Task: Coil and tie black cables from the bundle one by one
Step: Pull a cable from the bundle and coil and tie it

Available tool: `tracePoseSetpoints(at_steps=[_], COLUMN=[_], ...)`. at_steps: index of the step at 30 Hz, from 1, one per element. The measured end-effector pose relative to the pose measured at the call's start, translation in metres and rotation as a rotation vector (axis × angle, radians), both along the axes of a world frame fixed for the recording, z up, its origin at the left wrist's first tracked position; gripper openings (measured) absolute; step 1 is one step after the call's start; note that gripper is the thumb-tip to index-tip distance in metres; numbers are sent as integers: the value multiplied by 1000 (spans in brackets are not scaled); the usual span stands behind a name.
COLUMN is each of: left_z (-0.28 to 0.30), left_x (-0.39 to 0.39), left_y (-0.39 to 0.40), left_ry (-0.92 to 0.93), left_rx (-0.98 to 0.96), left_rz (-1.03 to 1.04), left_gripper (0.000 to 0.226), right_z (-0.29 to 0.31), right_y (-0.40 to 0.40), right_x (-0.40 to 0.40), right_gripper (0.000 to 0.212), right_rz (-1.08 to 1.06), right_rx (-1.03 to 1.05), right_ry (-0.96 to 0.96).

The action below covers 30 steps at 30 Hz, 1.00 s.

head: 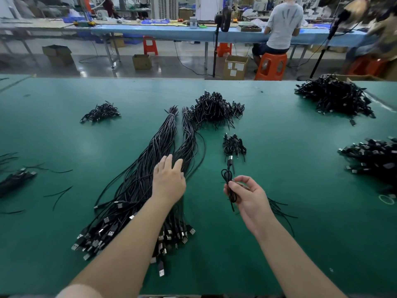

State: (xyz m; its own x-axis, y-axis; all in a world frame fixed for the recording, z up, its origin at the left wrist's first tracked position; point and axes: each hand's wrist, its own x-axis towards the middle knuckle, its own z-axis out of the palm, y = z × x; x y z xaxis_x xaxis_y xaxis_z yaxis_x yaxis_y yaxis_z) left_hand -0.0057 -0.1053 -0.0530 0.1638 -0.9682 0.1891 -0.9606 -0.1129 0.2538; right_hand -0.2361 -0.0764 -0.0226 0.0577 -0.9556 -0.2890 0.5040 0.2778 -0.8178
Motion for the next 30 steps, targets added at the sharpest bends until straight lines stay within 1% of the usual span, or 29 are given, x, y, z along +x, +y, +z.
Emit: tracePoseSetpoints(at_steps=[3, 5, 7, 10, 12, 14, 17, 22, 27, 30], left_z=[-19, -30, -42, -55, -59, -61, -61, -61, -61, -60], left_x=[15, 23, 27, 27, 26, 26, 27, 27, 28, 27], left_y=[-22, -27, -28, -23, -20, -20, -21, -20, -20, -20], left_ry=[-136, -150, -120, -124, -118, -96, -73, -45, -26, -31], left_rx=[205, 297, 328, 228, 158, 126, 101, 49, 29, 28], left_rz=[-27, -23, -10, 12, 26, 32, 44, 44, 40, 48], left_gripper=[56, 57, 57, 58, 58, 57, 56, 53, 51, 52], right_z=[-3, -2, 2, 8, 12, 13, 11, -5, -30, -44], right_y=[-11, -21, -34, -62, -86, -114, -157, -207, -228, -229], right_x=[-2, -3, -2, 2, 8, 16, 34, 60, 69, 66], right_gripper=[12, 14, 17, 21, 20, 19, 21, 26, 30, 33], right_rz=[6, 11, 34, 74, 100, 106, 111, 176, 216, 271], right_rx=[-14, -25, -53, -207, -331, -414, -478, -430, -448, -534], right_ry=[141, 241, 383, 809, 1004, 1119, 1273, 1428, 1647, 1859])
